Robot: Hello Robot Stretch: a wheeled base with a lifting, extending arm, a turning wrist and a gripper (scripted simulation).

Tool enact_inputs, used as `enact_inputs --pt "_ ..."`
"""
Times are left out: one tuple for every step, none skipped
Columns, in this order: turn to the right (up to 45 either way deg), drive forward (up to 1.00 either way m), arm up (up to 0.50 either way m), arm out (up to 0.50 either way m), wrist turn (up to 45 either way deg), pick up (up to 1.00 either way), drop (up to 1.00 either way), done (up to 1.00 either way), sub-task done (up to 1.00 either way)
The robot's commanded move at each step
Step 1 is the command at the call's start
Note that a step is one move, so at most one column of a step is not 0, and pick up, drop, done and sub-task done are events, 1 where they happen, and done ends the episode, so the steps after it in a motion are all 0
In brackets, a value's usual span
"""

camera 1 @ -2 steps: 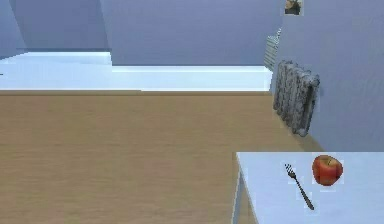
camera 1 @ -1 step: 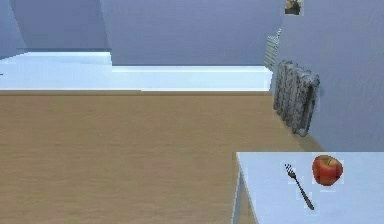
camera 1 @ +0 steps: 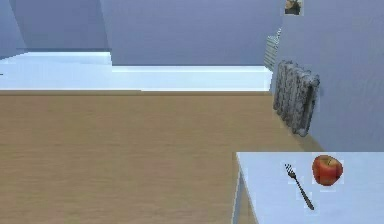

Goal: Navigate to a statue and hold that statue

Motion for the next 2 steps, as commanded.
enact_inputs --pt "0.0 0.00 0.10 0.00 0.0 0.00 0.00 0.00 0.00" --pt "0.0 0.00 0.00 0.00 0.0 0.00 0.00 1.00 0.00"
